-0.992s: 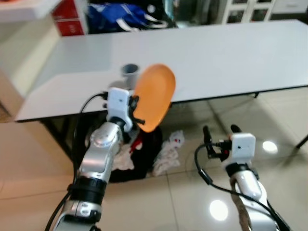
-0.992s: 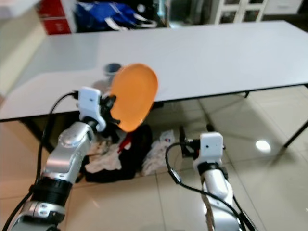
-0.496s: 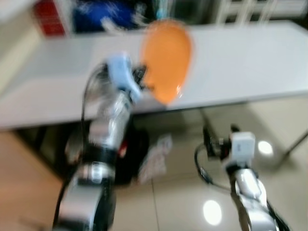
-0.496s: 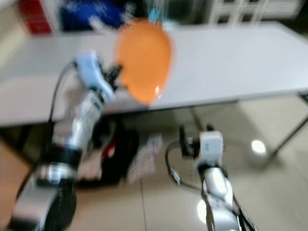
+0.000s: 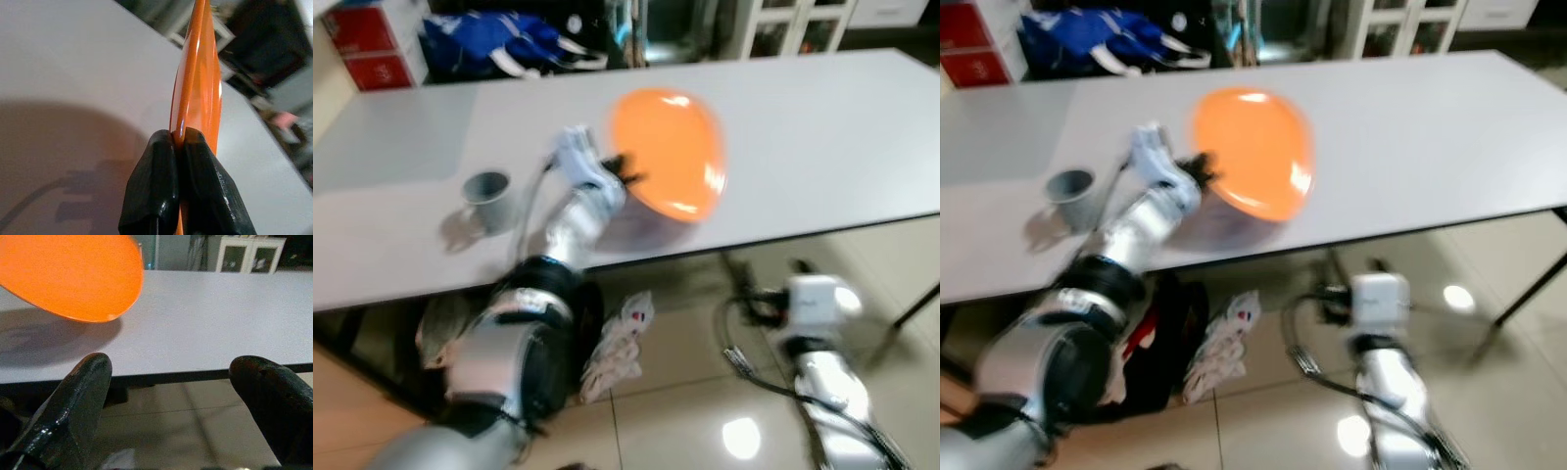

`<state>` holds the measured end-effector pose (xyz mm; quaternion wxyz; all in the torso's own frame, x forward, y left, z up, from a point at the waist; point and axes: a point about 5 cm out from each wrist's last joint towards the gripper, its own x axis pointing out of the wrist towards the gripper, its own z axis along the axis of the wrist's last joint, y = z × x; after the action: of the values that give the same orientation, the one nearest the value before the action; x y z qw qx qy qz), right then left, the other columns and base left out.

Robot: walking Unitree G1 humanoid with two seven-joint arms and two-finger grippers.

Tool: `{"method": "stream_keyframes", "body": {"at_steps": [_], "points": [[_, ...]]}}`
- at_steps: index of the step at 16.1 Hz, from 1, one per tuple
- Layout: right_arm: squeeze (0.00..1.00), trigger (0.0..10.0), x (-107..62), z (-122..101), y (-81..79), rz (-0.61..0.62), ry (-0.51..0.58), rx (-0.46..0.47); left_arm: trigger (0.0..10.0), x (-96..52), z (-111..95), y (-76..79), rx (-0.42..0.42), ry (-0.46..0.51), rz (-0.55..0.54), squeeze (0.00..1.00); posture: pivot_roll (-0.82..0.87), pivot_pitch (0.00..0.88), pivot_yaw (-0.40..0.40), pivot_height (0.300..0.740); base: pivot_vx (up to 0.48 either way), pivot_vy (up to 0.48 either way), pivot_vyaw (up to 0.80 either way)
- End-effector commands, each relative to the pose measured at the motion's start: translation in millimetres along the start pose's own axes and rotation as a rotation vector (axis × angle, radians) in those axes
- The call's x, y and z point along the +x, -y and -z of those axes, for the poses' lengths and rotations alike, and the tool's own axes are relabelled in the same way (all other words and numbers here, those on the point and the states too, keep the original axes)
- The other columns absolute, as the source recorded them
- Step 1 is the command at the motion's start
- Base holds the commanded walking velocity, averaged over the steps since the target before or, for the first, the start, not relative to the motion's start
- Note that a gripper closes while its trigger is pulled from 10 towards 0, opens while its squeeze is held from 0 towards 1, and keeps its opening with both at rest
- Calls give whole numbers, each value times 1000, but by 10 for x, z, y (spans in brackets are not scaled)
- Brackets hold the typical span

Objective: Setting the table

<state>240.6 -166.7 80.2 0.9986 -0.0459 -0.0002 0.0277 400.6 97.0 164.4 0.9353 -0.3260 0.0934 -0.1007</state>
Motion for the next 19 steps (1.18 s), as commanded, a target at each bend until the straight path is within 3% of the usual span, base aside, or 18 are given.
{"method": "stream_keyframes", "body": {"at_steps": [1,3,5,8,11,13,15,17,19], "points": [[0,10000,-30,-15,108,29,-1,-30,0,61,-98,226,-1,43,59,0,-169,0,48,740,480,0,0],[0,10000,-53,-4,117,34,-7,-32,0,63,-175,203,14,74,53,0,-172,0,50,740,480,0,0],[0,10000,-67,2,120,36,-11,-32,0,61,-211,252,103,104,86,0,-170,0,50,740,480,0,0],[0,10000,-79,7,104,31,-18,-30,0,59,-209,329,127,133,134,0,-162,0,47,740,160,0,0],[0,10000,-85,20,98,27,-25,-28,0,52,-189,247,116,130,80,0,-161,0,46,740,0,0,0],[0,10000,-94,33,98,20,-34,-31,0,35,-148,83,36,118,-17,0,-161,0,44,740,0,0,0],[0,10000,-102,42,99,15,-39,-34,0,23,-74,-3,-96,84,-68,0,-161,0,42,740,0,0,0],[0,10000,-108,50,101,11,-43,-37,0,20,-6,-11,-151,55,-90,0,-163,0,42,740,0,0,0],[0,10000,-123,60,101,7,-48,-40,0,-20,86,-129,-233,32,-215,0,-168,0,44,740,0,0,0]]}}
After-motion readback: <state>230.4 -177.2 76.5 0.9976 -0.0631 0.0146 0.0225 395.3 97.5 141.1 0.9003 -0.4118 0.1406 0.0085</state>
